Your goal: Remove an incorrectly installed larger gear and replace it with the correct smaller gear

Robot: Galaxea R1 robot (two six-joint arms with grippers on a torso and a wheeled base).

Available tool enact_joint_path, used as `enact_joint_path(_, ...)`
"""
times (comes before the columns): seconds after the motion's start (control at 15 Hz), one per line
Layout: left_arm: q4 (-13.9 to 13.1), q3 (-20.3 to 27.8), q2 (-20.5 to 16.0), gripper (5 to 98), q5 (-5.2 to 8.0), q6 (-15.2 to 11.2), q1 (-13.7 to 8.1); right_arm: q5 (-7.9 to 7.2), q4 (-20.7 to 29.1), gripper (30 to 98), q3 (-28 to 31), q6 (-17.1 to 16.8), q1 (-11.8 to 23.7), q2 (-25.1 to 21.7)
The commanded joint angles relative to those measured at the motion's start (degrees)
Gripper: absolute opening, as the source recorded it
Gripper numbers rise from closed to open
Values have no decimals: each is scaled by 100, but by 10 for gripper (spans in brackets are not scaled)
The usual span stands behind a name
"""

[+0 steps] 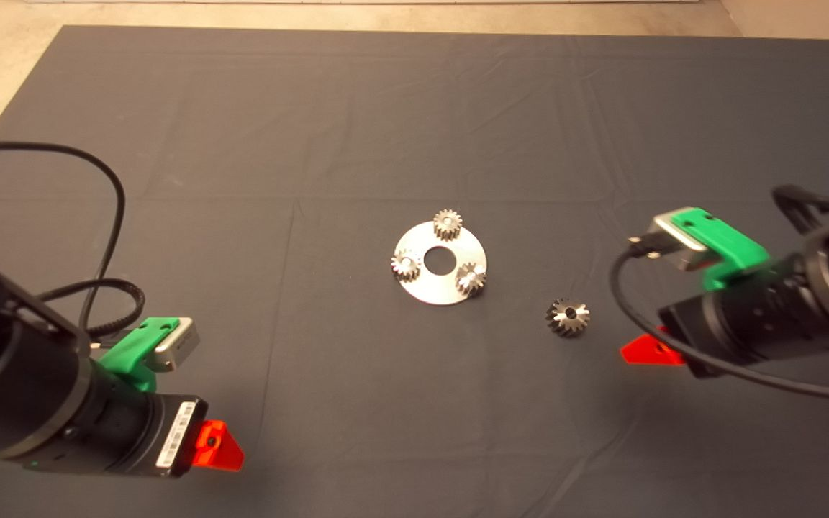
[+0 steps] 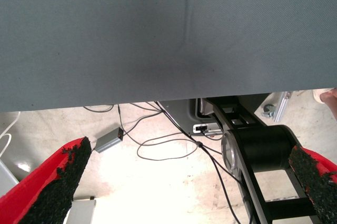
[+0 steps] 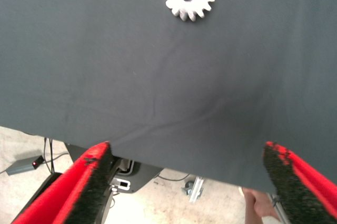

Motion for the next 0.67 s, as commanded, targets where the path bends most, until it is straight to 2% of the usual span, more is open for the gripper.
enact_joint_path(0.0, -102, 74, -29, 977, -20, -24, -46, -347, 315, 765, 216, 72, 159, -95)
enact_joint_path(0.2, -102, 83, -74, 977, -46, -33, -46, -260, 316, 825, 224, 72, 151, -17)
enact_joint_path(0.33, -102, 91, -125, 977, -46, -24, -37, -260, 316, 831, 224, 72, 142, 0)
enact_joint_path(0.4, -102, 91, -161, 977, -81, -33, -46, -260, 324, 861, 224, 72, 142, -43)
enact_joint_path(0.53, -102, 91, -239, 977, -187, -2, -37, -260, 324, 879, 224, 72, 133, 9)
enact_joint_path(0.6, -102, 91, -259, 977, -196, 11, -39, -260, 324, 905, 224, 72, 133, -8)
